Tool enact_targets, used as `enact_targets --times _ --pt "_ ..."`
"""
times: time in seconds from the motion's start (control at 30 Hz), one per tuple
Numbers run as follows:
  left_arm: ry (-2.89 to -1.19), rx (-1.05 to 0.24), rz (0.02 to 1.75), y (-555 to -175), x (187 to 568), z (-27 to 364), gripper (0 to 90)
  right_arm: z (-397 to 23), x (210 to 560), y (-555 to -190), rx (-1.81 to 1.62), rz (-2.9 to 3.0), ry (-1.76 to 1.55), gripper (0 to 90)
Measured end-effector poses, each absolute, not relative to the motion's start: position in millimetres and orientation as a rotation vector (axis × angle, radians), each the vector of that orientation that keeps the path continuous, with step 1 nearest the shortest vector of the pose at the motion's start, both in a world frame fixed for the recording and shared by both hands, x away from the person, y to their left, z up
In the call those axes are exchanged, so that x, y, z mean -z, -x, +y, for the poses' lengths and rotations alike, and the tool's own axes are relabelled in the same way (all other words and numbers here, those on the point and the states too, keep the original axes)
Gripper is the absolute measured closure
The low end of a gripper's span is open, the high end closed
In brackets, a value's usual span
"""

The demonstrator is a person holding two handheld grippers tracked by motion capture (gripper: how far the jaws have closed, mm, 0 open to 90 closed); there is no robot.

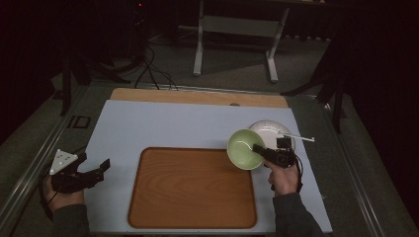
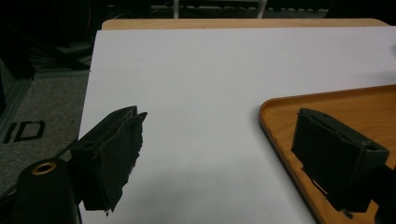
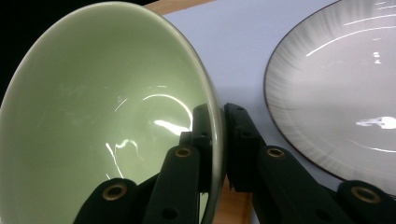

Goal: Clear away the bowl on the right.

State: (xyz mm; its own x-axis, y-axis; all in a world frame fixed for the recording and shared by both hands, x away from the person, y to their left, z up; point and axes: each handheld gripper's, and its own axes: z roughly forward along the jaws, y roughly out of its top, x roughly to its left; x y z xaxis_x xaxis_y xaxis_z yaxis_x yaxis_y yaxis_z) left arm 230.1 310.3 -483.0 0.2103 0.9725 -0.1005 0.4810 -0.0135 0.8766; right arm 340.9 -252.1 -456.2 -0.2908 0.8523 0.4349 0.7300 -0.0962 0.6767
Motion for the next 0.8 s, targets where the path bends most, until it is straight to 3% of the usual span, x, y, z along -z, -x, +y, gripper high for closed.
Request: enact_targets --times 0.8 --pt "-1.632 -0.717 1.391 -229 482 310 16.1 -222 463 -339 -1.362 2.104 -1.732 83.1"
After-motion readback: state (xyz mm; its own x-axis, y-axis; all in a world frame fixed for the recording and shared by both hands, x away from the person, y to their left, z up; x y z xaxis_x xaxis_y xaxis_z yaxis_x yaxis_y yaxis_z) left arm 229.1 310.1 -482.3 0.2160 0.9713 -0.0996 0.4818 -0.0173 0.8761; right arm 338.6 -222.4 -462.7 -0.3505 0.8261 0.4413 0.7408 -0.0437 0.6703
